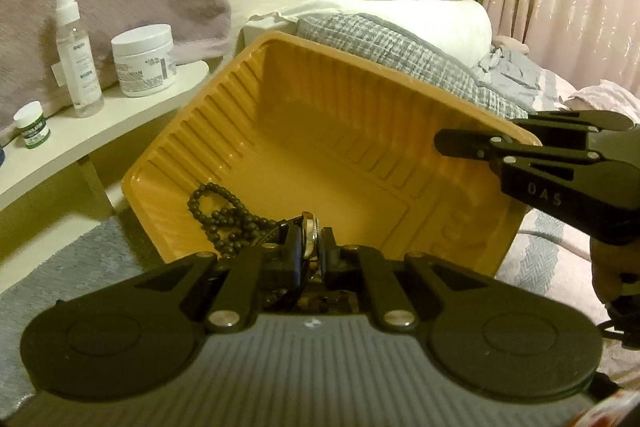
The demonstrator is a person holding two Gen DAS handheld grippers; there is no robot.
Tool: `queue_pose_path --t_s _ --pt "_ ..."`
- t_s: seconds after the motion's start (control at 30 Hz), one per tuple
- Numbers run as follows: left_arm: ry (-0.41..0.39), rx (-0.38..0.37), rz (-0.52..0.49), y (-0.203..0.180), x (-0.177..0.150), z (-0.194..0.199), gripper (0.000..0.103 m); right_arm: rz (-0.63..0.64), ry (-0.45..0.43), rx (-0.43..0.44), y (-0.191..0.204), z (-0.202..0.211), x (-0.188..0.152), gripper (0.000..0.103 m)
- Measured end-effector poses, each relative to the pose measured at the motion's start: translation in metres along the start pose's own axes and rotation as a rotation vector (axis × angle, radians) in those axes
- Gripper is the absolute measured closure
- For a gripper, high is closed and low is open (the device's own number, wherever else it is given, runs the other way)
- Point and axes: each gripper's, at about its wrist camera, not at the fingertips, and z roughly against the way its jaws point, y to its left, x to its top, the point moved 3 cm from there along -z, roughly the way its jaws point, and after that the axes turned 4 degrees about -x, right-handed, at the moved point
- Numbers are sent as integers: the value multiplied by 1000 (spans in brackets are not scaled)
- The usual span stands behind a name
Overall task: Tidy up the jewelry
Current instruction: 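Carry the watch into the orange tray and open the left gripper, then grasp the brown bead bracelet with gold charm using the left gripper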
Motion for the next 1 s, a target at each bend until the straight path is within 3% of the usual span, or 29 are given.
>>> queue_pose_path --t_s 0.2,0.3,0.37,0.7,1.0 --pt "4 1 -1 -3 -1 -7 94 -2 1 -1 0 0 0 98" --pt "-24 1 11 -2 -1 -1 84 -2 4 -2 0 0 -1 98" --pt "-39 26 9 1 -2 7 84 -2 5 -3 -1 0 -1 98" --pt "-51 297 106 49 -47 68 78 -6 5 -7 0 3 -4 98" --pt "-36 453 223 84 -97 103 76 -6 7 -10 0 4 -4 98"
